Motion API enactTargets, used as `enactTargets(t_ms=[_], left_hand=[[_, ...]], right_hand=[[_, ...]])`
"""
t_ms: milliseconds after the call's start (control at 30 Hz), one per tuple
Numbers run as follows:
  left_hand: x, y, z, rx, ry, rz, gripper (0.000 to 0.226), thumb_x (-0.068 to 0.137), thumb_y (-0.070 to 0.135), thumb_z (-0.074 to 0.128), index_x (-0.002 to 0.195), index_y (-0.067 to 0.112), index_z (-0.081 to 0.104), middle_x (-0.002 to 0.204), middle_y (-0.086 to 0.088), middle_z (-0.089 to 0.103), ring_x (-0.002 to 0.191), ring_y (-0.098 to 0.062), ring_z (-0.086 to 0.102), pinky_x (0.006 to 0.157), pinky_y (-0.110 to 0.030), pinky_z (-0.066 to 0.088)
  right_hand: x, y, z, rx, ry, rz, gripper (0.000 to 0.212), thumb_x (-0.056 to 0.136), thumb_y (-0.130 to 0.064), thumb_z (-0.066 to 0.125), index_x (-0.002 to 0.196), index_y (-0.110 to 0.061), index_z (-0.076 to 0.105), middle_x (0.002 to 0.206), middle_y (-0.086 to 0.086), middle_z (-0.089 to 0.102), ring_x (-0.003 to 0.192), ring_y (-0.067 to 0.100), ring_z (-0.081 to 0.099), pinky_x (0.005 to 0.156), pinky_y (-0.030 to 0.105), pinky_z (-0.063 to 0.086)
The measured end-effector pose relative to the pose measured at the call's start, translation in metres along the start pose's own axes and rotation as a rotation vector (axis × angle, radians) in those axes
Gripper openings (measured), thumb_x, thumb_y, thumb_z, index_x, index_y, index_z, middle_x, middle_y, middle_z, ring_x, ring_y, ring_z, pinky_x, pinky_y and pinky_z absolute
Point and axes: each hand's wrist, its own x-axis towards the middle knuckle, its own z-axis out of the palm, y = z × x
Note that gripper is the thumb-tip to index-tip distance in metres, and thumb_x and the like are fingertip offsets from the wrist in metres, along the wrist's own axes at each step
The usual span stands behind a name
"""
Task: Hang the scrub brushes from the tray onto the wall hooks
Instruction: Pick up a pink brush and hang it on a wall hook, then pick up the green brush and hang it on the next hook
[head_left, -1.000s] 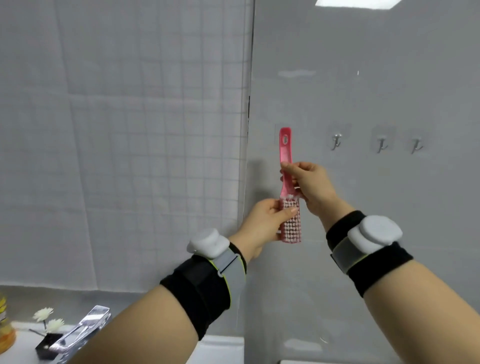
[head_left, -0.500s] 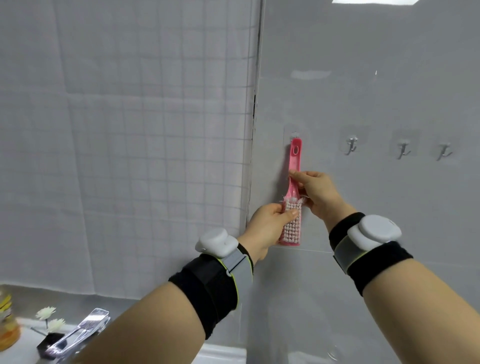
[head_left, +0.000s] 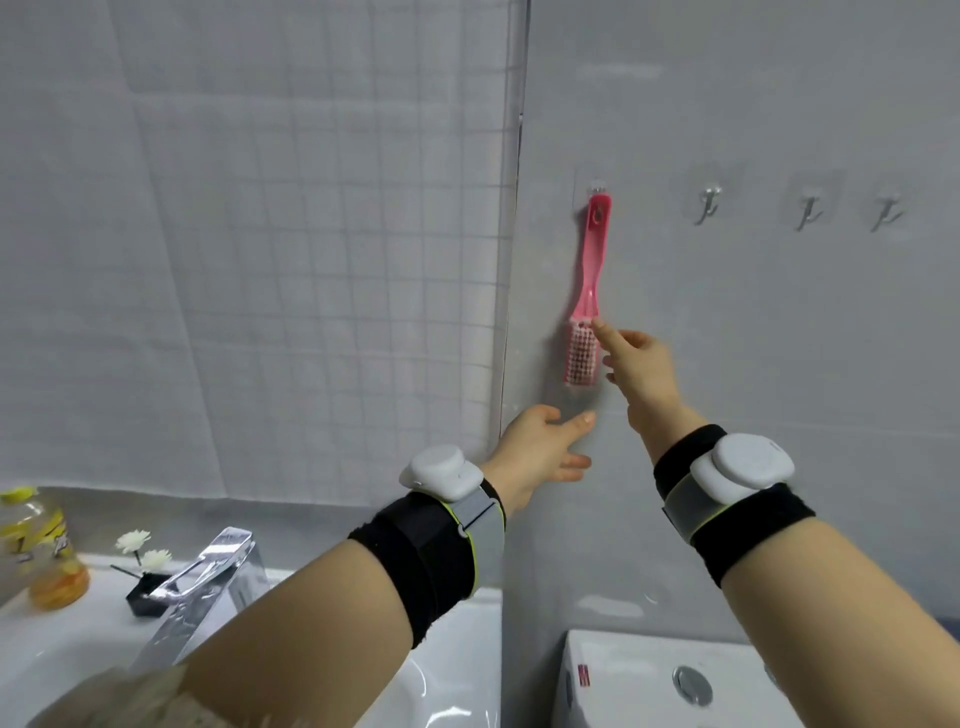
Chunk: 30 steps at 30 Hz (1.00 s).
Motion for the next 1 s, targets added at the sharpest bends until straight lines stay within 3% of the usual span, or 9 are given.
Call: enactTargets(t_ms=[33,67,133,233,433,567,667,767,1000], left_hand=[[-0.006,-0.008,-0.002,0.004,-0.022,-0.012,0.068,0.089,0.036,0.058,0.142,0.003,0.03,0.139,-0.012,0.048,0.095,-0.028,0.069,0.084,-0.038,0.058],[-0.012,-0.016,-0.005,0.004,-0.04,-0.019,0.062,0.089,0.037,0.058,0.137,0.003,0.038,0.135,-0.012,0.05,0.091,-0.027,0.069,0.082,-0.037,0.059],[-0.021,-0.029,-0.01,-0.015,-0.09,-0.029,0.042,0.09,0.038,0.057,0.117,0.007,0.052,0.121,-0.012,0.057,0.084,-0.025,0.07,0.077,-0.035,0.06],[-0.044,-0.06,-0.025,-0.018,-0.17,-0.117,0.021,0.09,0.037,0.058,0.095,0.017,0.057,0.104,-0.005,0.063,0.081,-0.022,0.071,0.074,-0.032,0.06],[-0.088,-0.147,-0.079,0.045,-0.109,-0.349,0.036,0.088,0.033,0.061,0.108,0.003,0.061,0.106,-0.015,0.065,0.086,-0.027,0.067,0.082,-0.035,0.057],[-0.117,-0.203,-0.114,0.091,-0.018,-0.477,0.043,0.087,0.035,0.062,0.109,-0.003,0.06,0.103,-0.016,0.069,0.085,-0.027,0.067,0.08,-0.036,0.057],[-0.133,-0.232,-0.133,0.066,0.03,-0.56,0.036,0.089,0.032,0.06,0.109,0.003,0.059,0.097,-0.012,0.067,0.084,-0.025,0.066,0.082,-0.037,0.056],[-0.147,-0.251,-0.144,0.064,0.062,-0.636,0.034,0.09,0.033,0.058,0.11,0.005,0.055,0.101,-0.012,0.066,0.091,-0.026,0.067,0.08,-0.036,0.058],[-0.161,-0.27,-0.161,0.021,0.123,-0.71,0.033,0.09,0.034,0.058,0.107,0.006,0.054,0.101,-0.011,0.066,0.092,-0.026,0.066,0.073,-0.032,0.057]], right_hand=[[-0.007,0.007,-0.001,-0.02,0.013,0.004,0.06,0.082,-0.046,0.066,0.105,0.009,0.061,0.104,-0.009,0.04,0.083,0.019,0.051,0.078,0.041,0.046],[-0.014,0.015,-0.003,-0.038,0.026,0.021,0.059,0.082,-0.046,0.066,0.112,0.005,0.061,0.094,0.012,0.061,0.088,0.019,0.053,0.084,0.04,0.047],[-0.025,0.028,-0.004,-0.067,0.029,0.062,0.058,0.082,-0.046,0.066,0.119,-0.002,0.059,0.107,0.009,0.062,0.097,0.02,0.056,0.094,0.04,0.047],[-0.054,0.059,-0.005,-0.117,0.02,0.124,0.055,0.082,-0.046,0.066,0.119,-0.005,0.059,0.108,0.008,0.062,0.096,0.019,0.056,0.092,0.038,0.048],[-0.142,0.148,0.01,-0.223,-0.142,0.314,0.018,0.083,-0.027,0.068,0.084,-0.01,0.066,0.077,0.006,0.061,0.078,0.022,0.055,0.072,0.034,0.044],[-0.207,0.21,0.023,-0.391,-0.33,0.425,0.023,0.08,-0.033,0.07,0.072,-0.013,0.063,0.065,0.001,0.059,0.064,0.017,0.052,0.063,0.029,0.041],[-0.246,0.245,0.034,-0.578,-0.543,0.446,0.024,0.078,-0.039,0.07,0.087,-0.017,0.07,0.083,-0.002,0.07,0.08,0.016,0.063,0.076,0.028,0.049],[-0.276,0.269,0.04,-0.861,-0.698,0.367,0.042,0.078,-0.04,0.068,0.113,-0.018,0.065,0.11,0.0,0.069,0.102,0.018,0.062,0.089,0.027,0.047],[-0.297,0.293,0.045,-1.213,-0.754,0.123,0.049,0.077,-0.047,0.057,0.122,-0.028,0.055,0.124,0.0,0.053,0.116,0.024,0.042,0.093,0.034,0.037]])
